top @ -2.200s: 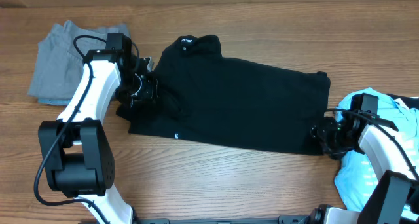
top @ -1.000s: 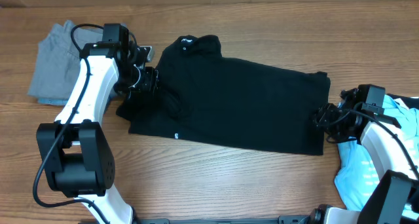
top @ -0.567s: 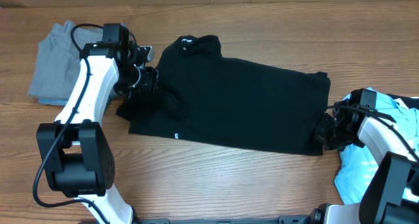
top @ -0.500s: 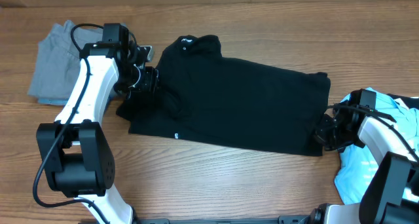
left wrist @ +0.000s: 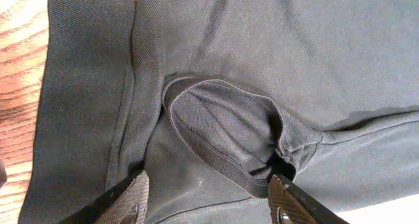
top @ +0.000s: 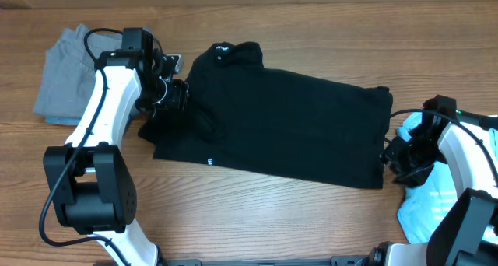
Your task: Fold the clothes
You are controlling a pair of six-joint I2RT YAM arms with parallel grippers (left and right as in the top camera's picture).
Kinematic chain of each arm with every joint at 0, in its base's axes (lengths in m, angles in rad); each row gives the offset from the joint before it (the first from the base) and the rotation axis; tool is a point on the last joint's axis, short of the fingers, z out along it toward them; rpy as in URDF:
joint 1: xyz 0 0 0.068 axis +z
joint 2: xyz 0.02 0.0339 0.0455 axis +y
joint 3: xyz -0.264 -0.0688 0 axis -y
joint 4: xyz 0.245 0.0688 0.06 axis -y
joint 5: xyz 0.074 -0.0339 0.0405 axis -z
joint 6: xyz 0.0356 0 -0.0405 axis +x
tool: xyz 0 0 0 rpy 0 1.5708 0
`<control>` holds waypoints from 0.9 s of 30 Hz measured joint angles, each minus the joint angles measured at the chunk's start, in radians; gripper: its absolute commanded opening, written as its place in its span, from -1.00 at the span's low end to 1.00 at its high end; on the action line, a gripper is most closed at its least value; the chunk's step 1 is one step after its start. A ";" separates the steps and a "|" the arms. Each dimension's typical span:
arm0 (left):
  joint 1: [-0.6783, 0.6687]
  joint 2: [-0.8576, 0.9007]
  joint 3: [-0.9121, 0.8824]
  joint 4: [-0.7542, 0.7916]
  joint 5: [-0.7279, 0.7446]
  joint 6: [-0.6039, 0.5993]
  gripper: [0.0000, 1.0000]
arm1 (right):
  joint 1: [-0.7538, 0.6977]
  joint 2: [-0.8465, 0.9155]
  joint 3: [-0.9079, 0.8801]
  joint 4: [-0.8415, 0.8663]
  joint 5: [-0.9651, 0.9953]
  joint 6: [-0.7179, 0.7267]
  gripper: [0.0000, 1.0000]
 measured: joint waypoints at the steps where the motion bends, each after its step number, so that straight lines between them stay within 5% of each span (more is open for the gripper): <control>1: 0.000 0.000 0.000 0.000 0.000 0.000 0.25 | 0.000 0.000 0.000 0.001 0.013 0.008 0.47; 5: 0.000 0.000 0.000 0.000 0.000 0.000 0.25 | 0.000 0.000 0.000 0.035 0.037 0.031 0.36; 9: 0.000 0.000 0.000 -0.001 0.000 0.000 0.25 | 0.000 0.000 -0.027 0.069 0.032 0.033 -0.17; 18: 0.000 0.000 0.000 -0.001 0.000 0.000 0.28 | 0.005 -0.001 -0.124 0.105 -0.039 0.020 -0.92; 23: 0.000 0.000 0.000 0.000 0.000 0.000 0.30 | -0.003 -0.001 -0.125 0.093 0.046 0.106 -0.85; 24: 0.000 0.000 0.000 0.000 0.000 0.000 0.30 | -0.013 -0.001 -0.125 0.103 0.069 0.134 -0.61; 25: 0.000 0.000 0.000 0.000 0.000 0.000 0.30 | -0.024 -0.001 -0.125 0.111 0.085 0.152 -0.12; 27: 0.000 0.000 0.000 0.000 0.000 0.000 0.31 | -0.044 -0.001 -0.124 0.130 0.101 0.157 0.00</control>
